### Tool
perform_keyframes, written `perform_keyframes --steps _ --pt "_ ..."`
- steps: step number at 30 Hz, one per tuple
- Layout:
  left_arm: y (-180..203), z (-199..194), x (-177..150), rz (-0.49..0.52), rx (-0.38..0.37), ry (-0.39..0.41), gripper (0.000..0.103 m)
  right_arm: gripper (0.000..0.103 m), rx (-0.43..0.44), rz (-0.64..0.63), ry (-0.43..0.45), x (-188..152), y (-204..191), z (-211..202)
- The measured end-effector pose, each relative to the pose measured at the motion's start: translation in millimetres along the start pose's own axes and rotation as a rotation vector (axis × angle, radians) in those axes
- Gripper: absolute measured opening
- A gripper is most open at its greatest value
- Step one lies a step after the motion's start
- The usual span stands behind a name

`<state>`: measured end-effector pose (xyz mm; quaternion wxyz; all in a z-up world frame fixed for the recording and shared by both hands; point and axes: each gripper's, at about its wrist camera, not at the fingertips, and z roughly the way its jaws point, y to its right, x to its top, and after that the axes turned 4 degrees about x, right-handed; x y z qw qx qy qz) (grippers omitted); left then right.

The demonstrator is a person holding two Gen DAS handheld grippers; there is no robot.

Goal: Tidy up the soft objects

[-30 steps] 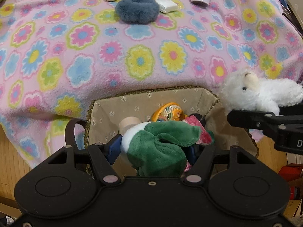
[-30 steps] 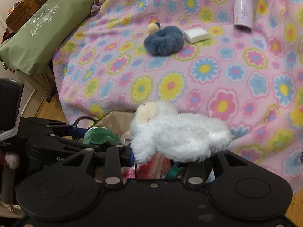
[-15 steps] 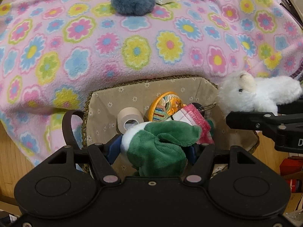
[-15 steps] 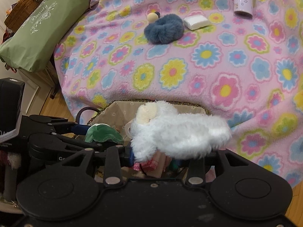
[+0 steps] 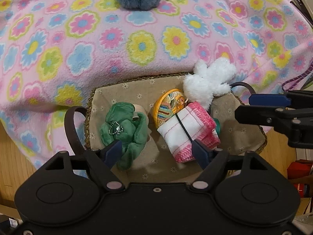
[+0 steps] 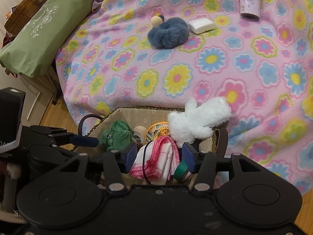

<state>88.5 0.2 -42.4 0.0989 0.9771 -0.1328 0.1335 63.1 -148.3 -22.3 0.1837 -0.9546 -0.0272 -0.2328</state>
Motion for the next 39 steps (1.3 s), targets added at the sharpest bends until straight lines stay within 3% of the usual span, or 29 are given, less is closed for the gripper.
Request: perform_keyframes --steps 9,21,39 --pt "-4 -7 11 0.000 0.025 0.058 0.074 0.053 -0.043 0.002 0.068 12 4 -1" --pt "-24 -16 64 -0.026 0.119 0.266 0.076 0.058 -0.159 -0.007 0.239 55 20 6" --pt "-77 35 159 -0.073 0.276 0.499 0.077 0.064 -0.278 -0.041 0.402 134 52 65"
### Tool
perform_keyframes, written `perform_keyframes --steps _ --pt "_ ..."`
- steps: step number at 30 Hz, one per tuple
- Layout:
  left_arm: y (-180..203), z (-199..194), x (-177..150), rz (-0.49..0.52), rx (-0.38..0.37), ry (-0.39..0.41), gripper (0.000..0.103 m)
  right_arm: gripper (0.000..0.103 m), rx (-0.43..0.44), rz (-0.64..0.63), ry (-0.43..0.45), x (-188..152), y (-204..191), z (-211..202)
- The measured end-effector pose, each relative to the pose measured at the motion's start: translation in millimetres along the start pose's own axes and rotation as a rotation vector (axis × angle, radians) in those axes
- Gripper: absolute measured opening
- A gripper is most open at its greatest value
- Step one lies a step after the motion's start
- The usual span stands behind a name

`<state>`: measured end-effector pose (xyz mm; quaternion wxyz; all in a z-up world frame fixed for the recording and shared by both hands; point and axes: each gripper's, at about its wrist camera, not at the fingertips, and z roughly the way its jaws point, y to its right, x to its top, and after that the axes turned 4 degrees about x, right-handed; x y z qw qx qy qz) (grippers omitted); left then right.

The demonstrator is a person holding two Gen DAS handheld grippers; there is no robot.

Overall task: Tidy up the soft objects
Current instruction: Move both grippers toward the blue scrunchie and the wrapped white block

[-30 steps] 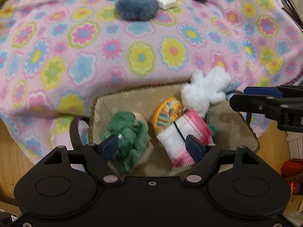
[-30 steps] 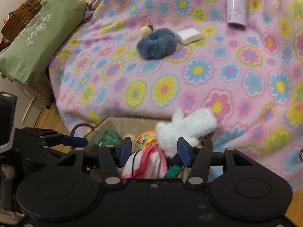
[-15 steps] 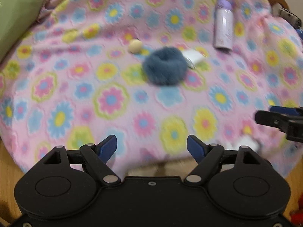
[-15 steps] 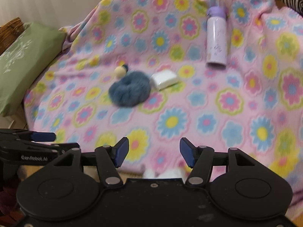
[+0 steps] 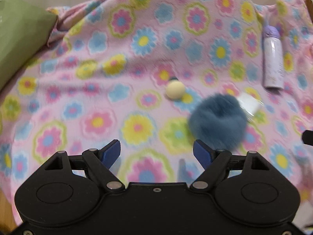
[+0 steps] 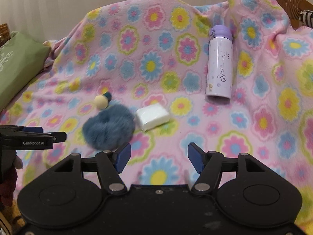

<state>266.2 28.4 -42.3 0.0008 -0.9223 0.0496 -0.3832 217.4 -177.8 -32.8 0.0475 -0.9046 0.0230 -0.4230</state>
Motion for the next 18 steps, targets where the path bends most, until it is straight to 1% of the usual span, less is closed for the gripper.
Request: perform_keyframes --steps 3,5,9,11,12,14,15,16,18 --pt "-3 22 6 0.026 0.019 0.045 0.078 0.064 -0.013 0.023 0.015 6 6 22" --pt "-6 37 8 0.027 0.014 0.058 0.083 0.065 -0.031 0.033 0.024 8 12 38" --pt "-16 65 15 -0.022 -0.049 0.062 0.088 0.065 -0.057 0.029 0.029 11 19 62" --pt "-19 76 19 -0.069 -0.074 0.054 0.095 0.065 -0.056 0.029 0.033 11 22 72" --pt "-20 81 21 -0.090 -0.086 0.049 0.100 0.066 -0.058 0.029 0.035 12 23 76" --pt "-21 89 24 -0.123 -0.112 0.039 0.099 0.067 -0.059 0.030 0.043 12 26 82" --pt "-20 94 25 -0.132 -0.114 0.033 0.099 0.067 -0.058 0.031 0.047 13 27 86" --pt "-18 97 27 -0.127 -0.101 0.036 0.099 0.067 -0.060 0.032 0.050 13 28 90" --pt "-13 102 29 -0.098 -0.052 0.050 0.099 0.068 -0.070 0.031 0.055 14 29 97"
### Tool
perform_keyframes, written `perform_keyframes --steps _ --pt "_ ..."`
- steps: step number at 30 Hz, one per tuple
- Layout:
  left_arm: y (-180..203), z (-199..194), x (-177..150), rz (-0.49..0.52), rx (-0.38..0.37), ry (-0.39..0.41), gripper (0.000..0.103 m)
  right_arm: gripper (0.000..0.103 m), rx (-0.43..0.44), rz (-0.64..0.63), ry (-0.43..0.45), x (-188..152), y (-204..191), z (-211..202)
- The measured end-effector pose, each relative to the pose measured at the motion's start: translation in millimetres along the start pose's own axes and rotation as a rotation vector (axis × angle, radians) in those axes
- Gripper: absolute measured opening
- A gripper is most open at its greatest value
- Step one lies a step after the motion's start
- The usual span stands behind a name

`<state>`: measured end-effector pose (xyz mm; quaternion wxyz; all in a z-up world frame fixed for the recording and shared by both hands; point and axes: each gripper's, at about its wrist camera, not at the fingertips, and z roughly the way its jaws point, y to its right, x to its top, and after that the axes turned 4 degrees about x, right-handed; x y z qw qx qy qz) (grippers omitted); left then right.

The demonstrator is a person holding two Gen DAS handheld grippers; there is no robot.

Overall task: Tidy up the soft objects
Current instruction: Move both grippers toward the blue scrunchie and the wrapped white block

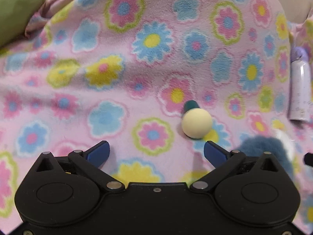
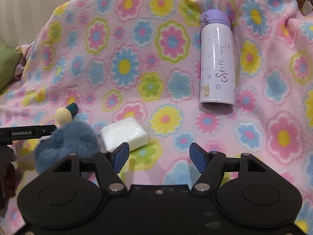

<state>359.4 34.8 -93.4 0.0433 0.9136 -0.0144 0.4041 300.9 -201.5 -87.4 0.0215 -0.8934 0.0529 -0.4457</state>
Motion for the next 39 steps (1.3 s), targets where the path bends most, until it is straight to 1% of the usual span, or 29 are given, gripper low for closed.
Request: perform_keyframes --steps 3,5,10,17,21,27,39 --pt "7 9 2 0.056 0.068 -0.021 0.100 0.068 -0.003 0.005 0.000 0 3 12" --pt "11 10 -1 0.084 0.086 -0.009 0.100 0.069 -0.003 0.027 -0.005 0 6 19" --pt "9 9 -2 0.069 0.076 -0.009 0.100 0.070 -0.011 0.063 -0.012 -2 12 29" --pt "10 11 -1 0.073 0.083 -0.012 0.100 0.072 0.004 0.074 0.005 -5 13 29" --pt "10 11 0 0.074 0.083 -0.014 0.100 0.074 0.005 0.069 0.009 -6 12 30" --pt "10 11 0 0.074 0.084 -0.015 0.100 0.075 0.016 0.079 0.014 -7 15 29" --pt "10 11 0 0.073 0.087 -0.019 0.100 0.079 0.026 0.067 0.011 -6 15 31"
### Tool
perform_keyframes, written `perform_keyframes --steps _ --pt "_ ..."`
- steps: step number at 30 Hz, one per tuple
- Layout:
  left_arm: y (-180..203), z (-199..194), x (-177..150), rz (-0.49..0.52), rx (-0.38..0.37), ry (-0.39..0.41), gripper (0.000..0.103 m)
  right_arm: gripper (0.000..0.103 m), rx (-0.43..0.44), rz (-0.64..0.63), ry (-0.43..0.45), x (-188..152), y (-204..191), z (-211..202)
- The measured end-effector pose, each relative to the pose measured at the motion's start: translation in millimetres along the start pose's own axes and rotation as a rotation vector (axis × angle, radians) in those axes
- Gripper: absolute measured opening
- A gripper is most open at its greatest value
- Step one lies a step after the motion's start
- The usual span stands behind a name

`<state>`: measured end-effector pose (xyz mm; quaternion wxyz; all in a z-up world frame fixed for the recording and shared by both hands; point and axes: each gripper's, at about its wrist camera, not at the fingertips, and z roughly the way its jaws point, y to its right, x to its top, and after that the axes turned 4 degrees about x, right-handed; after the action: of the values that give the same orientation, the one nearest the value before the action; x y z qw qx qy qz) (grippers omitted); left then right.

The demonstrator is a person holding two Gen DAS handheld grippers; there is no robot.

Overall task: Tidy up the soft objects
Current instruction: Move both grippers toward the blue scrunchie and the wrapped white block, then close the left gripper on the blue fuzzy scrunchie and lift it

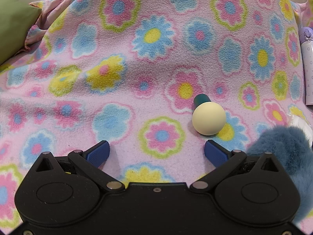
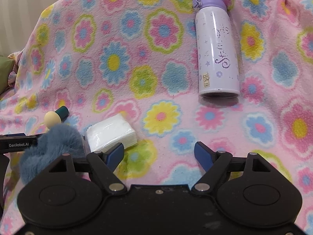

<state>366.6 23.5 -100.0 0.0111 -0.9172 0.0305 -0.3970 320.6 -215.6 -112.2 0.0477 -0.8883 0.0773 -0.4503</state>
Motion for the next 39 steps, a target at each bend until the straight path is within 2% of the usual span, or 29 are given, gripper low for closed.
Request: perform_keyframes --steps 21,26,28,39 --pt "0.3 0.2 0.2 -0.001 0.004 -0.006 0.100 0.082 0.012 0.005 0.004 -1.5 1.3 -0.2" --pt "-3.2 0.6 0.4 -0.019 -0.010 -0.008 0.100 0.086 0.025 -0.001 0.001 -0.6 2.2 2.3" --pt "0.2 0.9 0.5 0.000 0.006 -0.009 0.101 0.088 0.027 -0.010 -0.002 -0.2 1.2 4.0" --pt "-0.5 0.3 0.9 -0.005 -0.007 -0.016 0.100 0.089 0.031 -0.021 -0.006 -0.1 1.8 5.5"
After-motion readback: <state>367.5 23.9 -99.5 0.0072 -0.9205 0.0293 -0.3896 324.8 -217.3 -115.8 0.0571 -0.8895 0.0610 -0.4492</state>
